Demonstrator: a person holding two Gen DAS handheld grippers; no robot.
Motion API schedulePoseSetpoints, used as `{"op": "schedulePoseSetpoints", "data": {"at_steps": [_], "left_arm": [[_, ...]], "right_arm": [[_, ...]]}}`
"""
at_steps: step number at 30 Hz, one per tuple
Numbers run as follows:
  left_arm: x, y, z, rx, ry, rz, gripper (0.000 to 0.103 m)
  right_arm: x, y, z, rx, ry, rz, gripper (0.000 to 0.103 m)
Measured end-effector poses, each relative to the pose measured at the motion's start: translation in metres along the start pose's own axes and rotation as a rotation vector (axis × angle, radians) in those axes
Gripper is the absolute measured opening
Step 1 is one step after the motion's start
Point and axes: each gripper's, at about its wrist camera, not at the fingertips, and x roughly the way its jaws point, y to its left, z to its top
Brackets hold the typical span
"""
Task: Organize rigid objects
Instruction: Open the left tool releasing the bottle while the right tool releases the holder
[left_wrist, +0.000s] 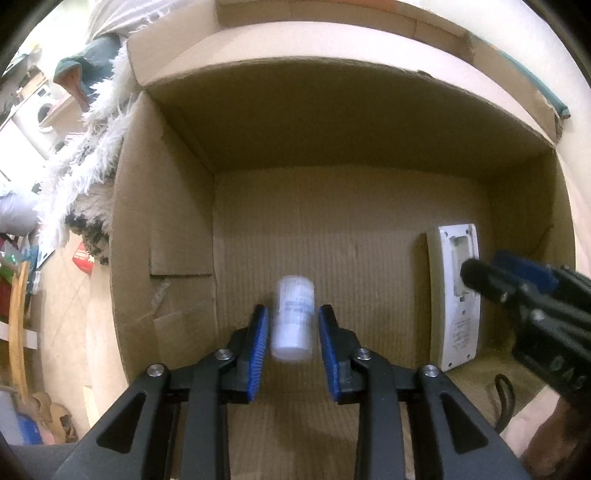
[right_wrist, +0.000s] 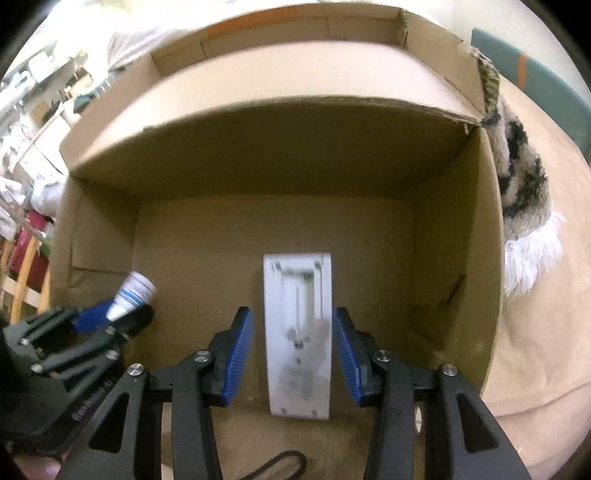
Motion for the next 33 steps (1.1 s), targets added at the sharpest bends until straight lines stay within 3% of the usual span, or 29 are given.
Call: {"op": "schedulePoseSetpoints", "data": {"at_steps": [4, 6, 8, 13, 17, 19, 25, 33], "left_arm": [[0.001, -0.010, -0.001, 0.028, 0.009, -0.043, 0.049], [0.000, -0.012, -0.001, 0.034, 0.003, -0.042, 0.054], [-0.001, -0.014, 0.000, 0.037, -0.004, -0.036, 0.054], [-0.003, -0.017, 0.001, 0.041, -0.009, -0.040, 0.055], [-0.012, -0.014, -0.002, 0.044, -0.018, -0.037, 0.055], [-0.016, -0.012, -0.002, 0.037, -0.029, -0.039, 0.055], [-0.034, -0.004, -0.002, 0.015, -0.081, -0.027, 0.067], [-0.052, 0.012, -0.007, -0.018, -0.102, -0.037, 0.067]], "right_arm": [[-0.003, 0.000, 0.004, -0.005, -0.026, 0.021, 0.048], [-0.005, -0.003, 0.003, 0.003, -0.036, 0.031, 0.056], [-0.011, -0.003, -0.004, 0.006, -0.043, 0.039, 0.065], [-0.011, 0.000, -0.007, 0.012, -0.014, 0.070, 0.076], [-0.022, 0.008, -0.006, -0.007, -0.054, 0.119, 0.097], [-0.028, 0.011, -0.004, -0.006, -0.082, 0.120, 0.103], [-0.038, -0.003, -0.005, 0.038, -0.101, 0.115, 0.103], [-0.051, -0.006, -0.006, 0.041, -0.132, 0.111, 0.103]]}}
